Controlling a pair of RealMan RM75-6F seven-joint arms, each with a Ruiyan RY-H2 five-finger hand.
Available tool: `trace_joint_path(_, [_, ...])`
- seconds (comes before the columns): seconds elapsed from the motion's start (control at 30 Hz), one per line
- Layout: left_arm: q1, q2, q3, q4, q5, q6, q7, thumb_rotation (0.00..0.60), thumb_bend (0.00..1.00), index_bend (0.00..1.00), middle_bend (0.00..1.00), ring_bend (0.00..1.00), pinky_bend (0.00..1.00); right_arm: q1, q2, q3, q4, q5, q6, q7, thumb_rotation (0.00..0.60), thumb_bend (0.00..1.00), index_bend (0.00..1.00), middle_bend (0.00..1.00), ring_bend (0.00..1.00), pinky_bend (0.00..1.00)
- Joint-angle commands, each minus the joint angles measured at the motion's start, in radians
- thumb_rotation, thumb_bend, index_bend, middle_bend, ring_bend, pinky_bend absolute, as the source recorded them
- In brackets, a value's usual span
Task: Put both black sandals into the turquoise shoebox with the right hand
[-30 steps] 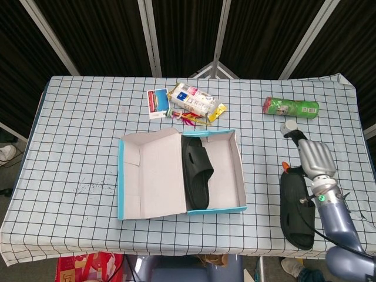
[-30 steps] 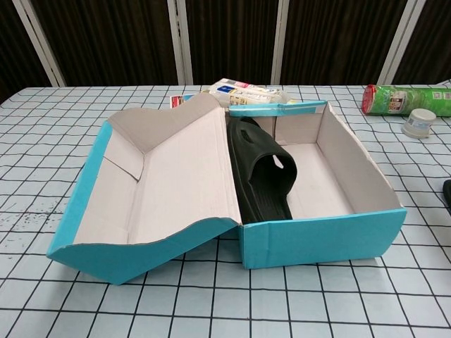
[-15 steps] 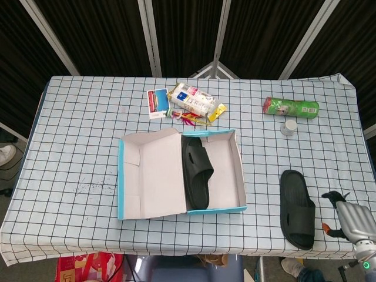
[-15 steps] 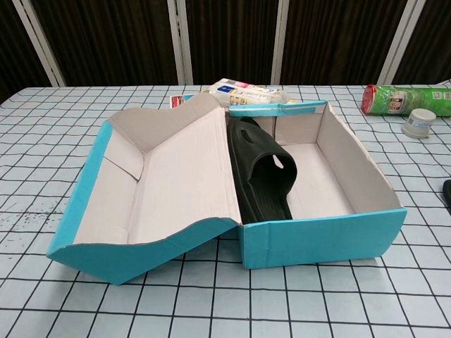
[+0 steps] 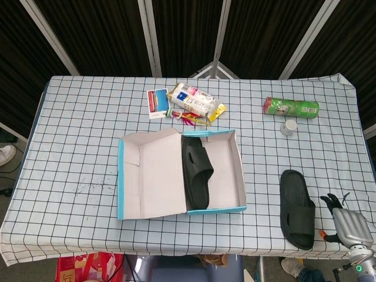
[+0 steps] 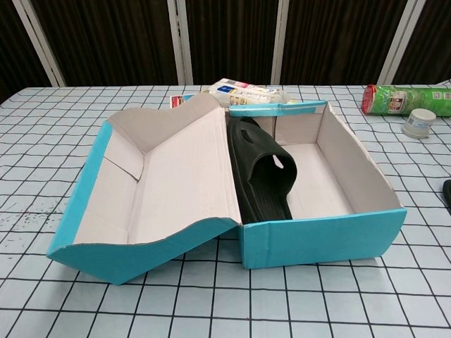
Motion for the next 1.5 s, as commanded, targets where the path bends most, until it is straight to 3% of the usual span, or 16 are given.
trace_joint_path(0.03, [-0.001,-0.001,0.001,-0.001,0.000,-0.002,0.004,0.600,0.37,0.16,0.06,0.03,0.13,0.004,-0.037,0.013,0.023,0.015,-0.005,-0.026,0.600,0.27,0.14,0.09,0.74,0.69])
trace_joint_path(0.67, [-0.005,-0.004,0.002,-0.002,-0.001,-0.008,0.020,0.600,0.37,0.16,0.06,0.03,0.13,-0.022,-0.115,-0.020,0.019,-0.023,-0.002,-0.125,0.600,0.18,0.09,0.06,0.75,0.69])
trace_joint_path(1.17, [-0.005,-0.005,0.000,0.000,-0.007,-0.012,0.021,0.600,0.37,0.16,0.06,0.03,0.13,-0.011,-0.230,0.031,0.110,0.017,0.001,-0.168,0.600,0.18,0.09,0.06,0.75,0.69])
trace_joint_path(1.37, [-0.006,-0.005,-0.001,-0.001,-0.009,-0.012,0.025,0.600,0.37,0.16,0.06,0.03,0.13,0.001,-0.251,0.045,0.139,0.055,-0.024,-0.181,0.600,0.18,0.14,0.06,0.76,0.69])
trace_joint_path(1.5, [-0.007,-0.006,-0.001,-0.001,-0.010,-0.015,0.028,0.600,0.37,0.17,0.06,0.03,0.13,0.004,-0.252,0.046,0.142,0.059,-0.029,-0.183,0.600,0.18,0.23,0.11,0.76,0.69])
